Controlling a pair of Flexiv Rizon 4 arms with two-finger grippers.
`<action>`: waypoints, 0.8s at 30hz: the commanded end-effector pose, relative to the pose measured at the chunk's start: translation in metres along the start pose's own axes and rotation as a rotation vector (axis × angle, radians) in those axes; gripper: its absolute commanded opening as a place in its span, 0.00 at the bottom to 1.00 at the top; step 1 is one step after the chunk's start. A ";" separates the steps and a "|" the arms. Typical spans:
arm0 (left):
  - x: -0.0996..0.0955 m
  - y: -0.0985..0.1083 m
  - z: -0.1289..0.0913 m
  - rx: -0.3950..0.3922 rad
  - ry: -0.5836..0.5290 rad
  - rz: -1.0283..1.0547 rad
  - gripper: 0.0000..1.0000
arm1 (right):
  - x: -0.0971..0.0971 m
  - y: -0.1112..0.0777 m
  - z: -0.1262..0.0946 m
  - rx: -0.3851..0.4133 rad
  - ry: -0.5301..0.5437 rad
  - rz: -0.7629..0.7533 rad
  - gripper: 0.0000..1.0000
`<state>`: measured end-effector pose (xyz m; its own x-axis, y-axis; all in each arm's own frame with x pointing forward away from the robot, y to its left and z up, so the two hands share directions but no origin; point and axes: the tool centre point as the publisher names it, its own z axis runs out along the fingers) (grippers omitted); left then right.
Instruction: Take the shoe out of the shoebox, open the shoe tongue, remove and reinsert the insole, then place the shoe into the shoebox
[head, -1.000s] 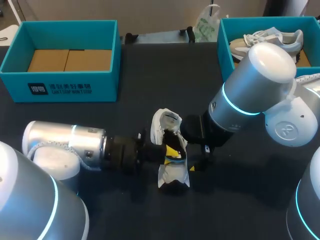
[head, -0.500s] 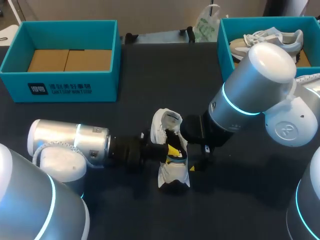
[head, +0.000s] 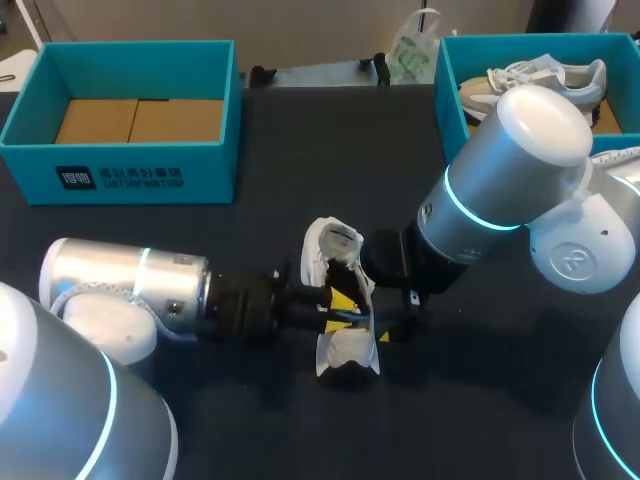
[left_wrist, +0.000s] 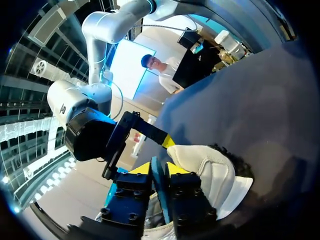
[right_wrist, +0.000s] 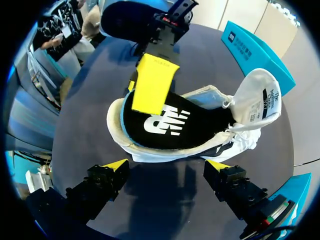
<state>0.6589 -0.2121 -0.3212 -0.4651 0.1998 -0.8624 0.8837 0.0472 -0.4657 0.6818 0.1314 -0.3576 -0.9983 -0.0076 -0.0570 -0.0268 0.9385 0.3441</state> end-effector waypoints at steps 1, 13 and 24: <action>0.004 0.002 0.006 0.003 0.011 0.004 0.00 | 0.001 0.000 0.001 -0.001 -0.002 0.000 1.00; 0.013 0.028 0.012 -0.041 0.045 0.047 0.00 | 0.001 0.000 0.001 -0.001 -0.002 0.000 1.00; 0.005 0.001 -0.006 -0.049 0.075 0.027 0.27 | 0.001 0.000 0.001 -0.001 -0.002 0.000 1.00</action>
<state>0.6673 -0.2145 -0.3342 -0.4365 0.2674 -0.8591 0.8981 0.0716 -0.4340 0.6818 0.1314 -0.3576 -0.9983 -0.0076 -0.0570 -0.0268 0.9385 0.3441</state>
